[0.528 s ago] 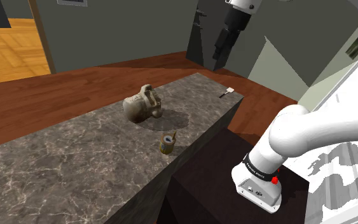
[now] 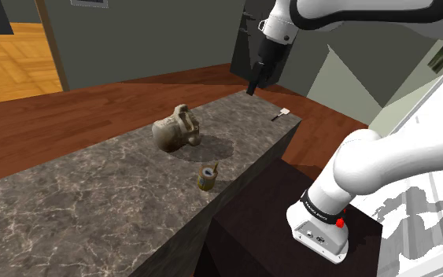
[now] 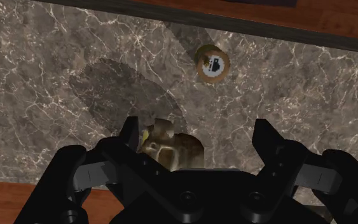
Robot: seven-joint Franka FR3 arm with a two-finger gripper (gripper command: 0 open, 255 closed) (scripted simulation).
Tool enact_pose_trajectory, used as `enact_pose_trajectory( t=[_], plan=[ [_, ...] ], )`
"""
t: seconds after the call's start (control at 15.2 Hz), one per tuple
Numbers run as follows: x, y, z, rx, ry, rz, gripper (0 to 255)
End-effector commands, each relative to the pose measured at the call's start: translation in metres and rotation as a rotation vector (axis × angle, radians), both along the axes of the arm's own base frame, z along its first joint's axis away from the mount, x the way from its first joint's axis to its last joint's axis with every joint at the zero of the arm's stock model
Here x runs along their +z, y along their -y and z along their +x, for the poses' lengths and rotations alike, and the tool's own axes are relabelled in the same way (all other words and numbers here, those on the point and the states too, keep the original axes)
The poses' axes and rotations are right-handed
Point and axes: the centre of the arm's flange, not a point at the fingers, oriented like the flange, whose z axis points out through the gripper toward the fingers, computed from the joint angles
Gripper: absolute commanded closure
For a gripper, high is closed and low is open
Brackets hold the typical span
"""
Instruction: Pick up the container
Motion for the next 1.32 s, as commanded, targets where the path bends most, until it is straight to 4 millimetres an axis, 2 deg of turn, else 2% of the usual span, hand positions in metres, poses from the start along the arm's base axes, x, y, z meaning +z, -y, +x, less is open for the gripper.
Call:
enact_pose_trajectory(
  t=[0.0,1.25],
  plan=[
    [-0.023,-0.006,0.007,0.01,-0.005,-0.003,0],
    [-0.259,-0.078,0.068,0.105,-0.071,-0.03,0]
  ],
)
